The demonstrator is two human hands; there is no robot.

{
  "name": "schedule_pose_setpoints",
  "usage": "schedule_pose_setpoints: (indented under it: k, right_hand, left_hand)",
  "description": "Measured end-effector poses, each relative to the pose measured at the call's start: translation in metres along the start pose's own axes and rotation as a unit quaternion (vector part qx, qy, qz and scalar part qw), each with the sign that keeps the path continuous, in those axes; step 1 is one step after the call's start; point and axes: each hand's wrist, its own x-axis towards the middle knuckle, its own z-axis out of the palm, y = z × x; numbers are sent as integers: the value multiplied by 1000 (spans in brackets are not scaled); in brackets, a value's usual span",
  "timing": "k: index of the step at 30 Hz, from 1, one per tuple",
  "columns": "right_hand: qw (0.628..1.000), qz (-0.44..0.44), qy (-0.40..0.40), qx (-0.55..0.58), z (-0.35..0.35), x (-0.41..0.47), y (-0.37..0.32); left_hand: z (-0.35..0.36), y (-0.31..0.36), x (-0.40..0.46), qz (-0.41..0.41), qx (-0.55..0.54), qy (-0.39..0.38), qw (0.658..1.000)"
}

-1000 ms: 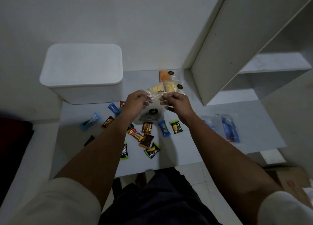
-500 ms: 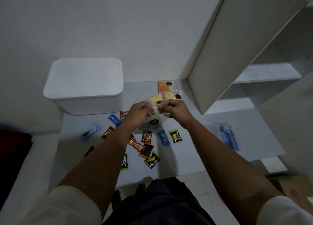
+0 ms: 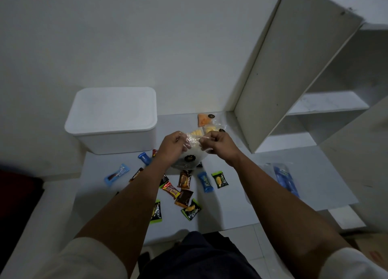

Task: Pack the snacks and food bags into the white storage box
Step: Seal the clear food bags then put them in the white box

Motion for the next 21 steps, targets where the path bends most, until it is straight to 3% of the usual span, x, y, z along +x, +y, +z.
schedule_pose_setpoints:
  k: [21]
  right_hand:
    - [998,-27,32,56,-14,-7,-13]
  left_hand:
    - [-5,13,9,27,-16,3,1000]
